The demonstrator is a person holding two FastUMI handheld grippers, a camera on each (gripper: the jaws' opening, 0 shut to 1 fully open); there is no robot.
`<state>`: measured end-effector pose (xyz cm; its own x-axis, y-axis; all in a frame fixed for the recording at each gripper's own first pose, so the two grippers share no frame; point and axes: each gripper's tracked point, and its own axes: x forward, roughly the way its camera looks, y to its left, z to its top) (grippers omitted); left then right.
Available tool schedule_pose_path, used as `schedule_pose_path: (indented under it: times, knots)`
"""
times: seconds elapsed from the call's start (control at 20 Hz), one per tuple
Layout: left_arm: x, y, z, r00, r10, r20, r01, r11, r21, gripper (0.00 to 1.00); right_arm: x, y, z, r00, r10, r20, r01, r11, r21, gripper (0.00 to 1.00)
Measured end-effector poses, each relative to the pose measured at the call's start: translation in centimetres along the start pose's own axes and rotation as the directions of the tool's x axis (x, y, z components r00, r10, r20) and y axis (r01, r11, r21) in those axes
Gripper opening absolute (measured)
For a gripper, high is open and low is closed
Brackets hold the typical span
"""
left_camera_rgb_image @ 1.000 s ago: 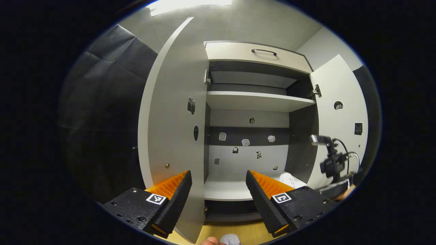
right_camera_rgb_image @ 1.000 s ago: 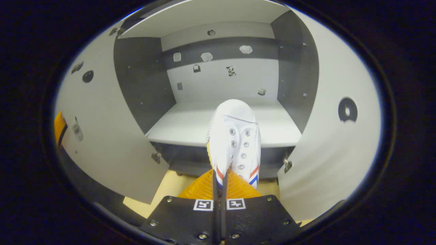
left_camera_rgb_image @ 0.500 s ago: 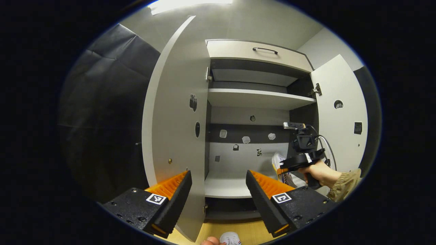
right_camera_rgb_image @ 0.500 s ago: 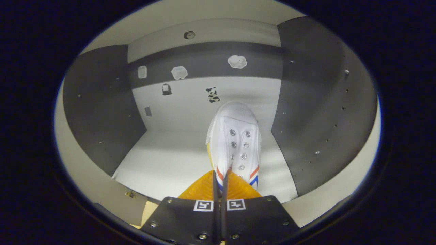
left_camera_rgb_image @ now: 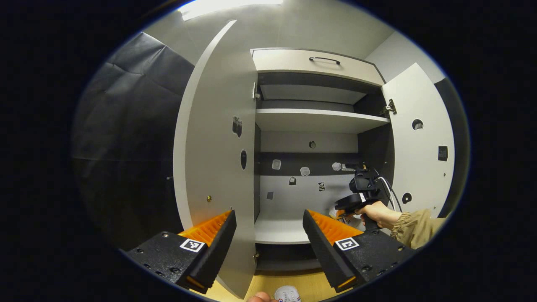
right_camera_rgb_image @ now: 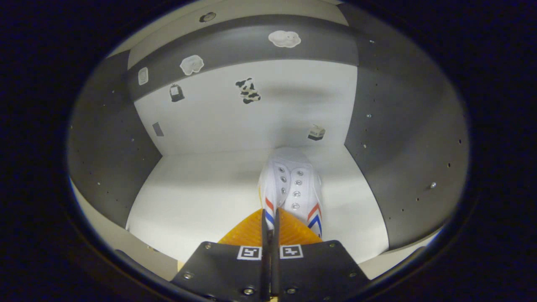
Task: Grab one shoe with the right hand and put it into the shoe cabinet, grab the other shoe with the left hand and put it into the shoe cabinet; then close the right door with the right hand and the left door with the left hand.
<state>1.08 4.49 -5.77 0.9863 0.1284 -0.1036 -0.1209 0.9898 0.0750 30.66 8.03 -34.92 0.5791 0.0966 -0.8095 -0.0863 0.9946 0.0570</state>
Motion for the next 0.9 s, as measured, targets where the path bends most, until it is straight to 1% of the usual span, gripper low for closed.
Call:
schedule_pose_path:
  times: [0.05, 0.1, 0.15, 0.2, 0.25, 0.35, 0.4, 0.5, 0.55, 0.6, 0.75, 0.9]
  knots:
    - [0.0, 0.0, -0.1, 1.0, 0.001, -0.001, -0.001, 1.0, 0.008, 0.97, -0.1, 0.4, -0.1, 1.0, 0.006, 0.005, -0.006, 1.0, 0.003, 0.0]
    - [0.1, -0.1, -0.1, 1.0, 0.0, -0.001, 0.0, 1.0, 0.014, 0.98, -0.4, 0.9, -0.1, 1.0, 0.026, 0.003, -0.026, 1.0, 0.002, 0.1]
    - [0.1, -0.1, -0.2, 1.0, -0.002, -0.005, 0.002, 1.0, 0.016, 0.98, -0.5, 0.8, 0.3, 1.0, 0.016, 0.027, -0.016, 1.0, -0.003, 0.25]
    - [0.3, -0.2, -0.4, 1.0, -0.004, -0.011, 0.004, 1.0, 0.012, 0.97, -1.5, 1.0, 1.0, 0.998, 0.019, 0.057, -0.019, 1.0, 0.0, 0.24]
    - [0.3, -0.2, -0.5, 1.0, -0.009, -0.016, 0.009, 1.0, 0.007, 0.98, -2.6, 1.1, 1.7, 0.996, 0.03, 0.088, -0.031, 0.999, 0.009, 0.46]
    - [0.5, -0.6, -0.9, 1.0, -0.016, -0.022, 0.016, 1.0, 0.01, 0.97, -5.4, 1.2, 2.9, 0.988, 0.05, 0.146, -0.054, 0.998, 0.024, 0.68]
    - [0.7, -0.9, -1.2, 0.999, -0.026, -0.025, 0.026, 0.999, 0.018, 0.99, -6.9, 1.3, 3.5, 0.983, 0.056, 0.175, -0.062, 0.998, 0.027, 0.68]
    - [1.1, -2.1, -2.2, 0.997, -0.057, -0.043, 0.058, 0.998, 0.021, 0.98, -11.0, 1.4, 4.6, 0.967, 0.07, 0.244, -0.08, 0.996, 0.033, 0.68]
    - [1.4, -2.8, -3.1, 0.995, -0.077, -0.064, 0.078, 0.997, 0.016, 0.99, -13.2, 1.6, 5.2, 0.954, 0.079, 0.288, -0.092, 0.995, 0.033, 0.68]
    - [1.6, -3.5, -4.4, 0.99, -0.096, -0.1, 0.098, 0.995, 0.008, 0.98, -15.9, 1.8, 5.9, 0.939, 0.09, 0.332, -0.106, 0.994, 0.031, 0.68]
    - [2.4, -5.2, -9.1, 0.966, -0.152, -0.211, 0.15, 0.988, -0.026, 0.98, -23.0, 1.9, 6.5, 0.894, 0.118, 0.432, -0.146, 0.989, 0.031, 0.68]
    - [3.2, -6.4, -14.7, 0.925, -0.19, -0.329, 0.179, 0.982, -0.063, 0.99, -29.0, 0.5, 6.6, 0.853, 0.09, 0.515, -0.125, 0.992, 0.033, 0.68]
